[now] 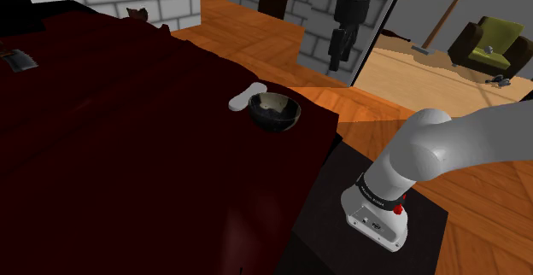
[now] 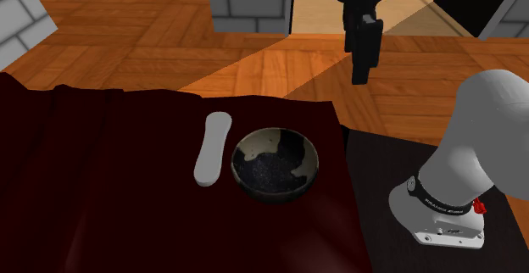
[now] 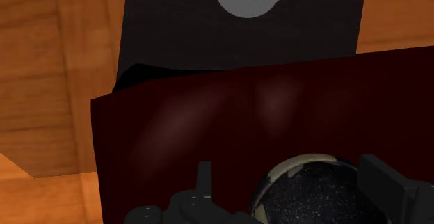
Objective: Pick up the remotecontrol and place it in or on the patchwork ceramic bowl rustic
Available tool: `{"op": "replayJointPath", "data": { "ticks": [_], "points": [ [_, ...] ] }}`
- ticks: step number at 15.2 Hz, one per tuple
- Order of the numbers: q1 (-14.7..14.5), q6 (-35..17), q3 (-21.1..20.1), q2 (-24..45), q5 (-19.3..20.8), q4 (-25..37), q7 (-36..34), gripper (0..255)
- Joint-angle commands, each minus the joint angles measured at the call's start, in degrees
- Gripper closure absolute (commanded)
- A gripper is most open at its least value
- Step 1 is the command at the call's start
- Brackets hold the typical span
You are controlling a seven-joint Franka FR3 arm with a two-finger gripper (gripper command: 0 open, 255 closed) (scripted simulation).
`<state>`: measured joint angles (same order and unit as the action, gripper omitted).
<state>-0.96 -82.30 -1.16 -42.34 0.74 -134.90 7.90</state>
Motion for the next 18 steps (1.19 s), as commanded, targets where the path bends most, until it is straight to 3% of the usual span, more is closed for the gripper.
{"op": "replayJointPath", "data": {
  "ticks": [1, 10, 18],
  "points": [
    [0.0, 0.0, 0.0, 0.0, 0.0, 0.0, 0.0, 0],
    [4.9, -16.4, -10.7, 10.7, -7.8, -2.4, -29.0, 0],
    [10.2, -30.5, -18.0, 25.9, -7.8, 1.9, -54.0, 0]
  ]
}}
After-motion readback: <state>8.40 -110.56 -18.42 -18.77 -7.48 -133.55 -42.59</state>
